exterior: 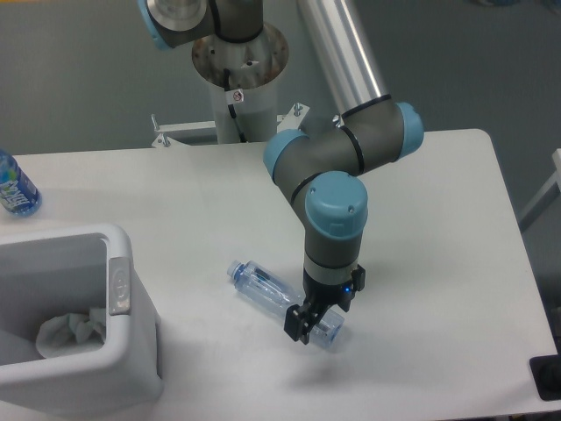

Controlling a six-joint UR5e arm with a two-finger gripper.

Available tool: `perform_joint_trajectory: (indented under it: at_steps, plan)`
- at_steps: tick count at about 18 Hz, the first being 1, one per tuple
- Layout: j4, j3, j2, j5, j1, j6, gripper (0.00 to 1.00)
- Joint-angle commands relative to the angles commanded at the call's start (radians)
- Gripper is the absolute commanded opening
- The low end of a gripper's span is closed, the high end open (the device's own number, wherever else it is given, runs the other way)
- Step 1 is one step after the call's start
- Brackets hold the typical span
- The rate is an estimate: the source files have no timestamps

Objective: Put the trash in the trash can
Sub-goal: 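Close the gripper on the bottle's bottom end and lift it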

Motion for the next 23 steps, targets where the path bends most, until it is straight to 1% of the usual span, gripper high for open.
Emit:
perform_joint_trajectory:
  at_steps: [4, 10, 19, 20, 23]
  plan:
    - [0.003, 0.006, -0.035, 0.003, 0.002, 0.0, 1.0]
    - [0.008, 0.02, -0.071, 0.003, 0.002, -0.011, 1.0]
    - [0.009, 0.011, -0.104, 0.019, 0.0, -0.009, 1.0]
    - [0.009, 0.012, -0.106, 0.019, 0.0, -0.009, 0.99]
    - [0.009, 0.011, -0.104, 0.02, -0.001, -0.009, 0.88]
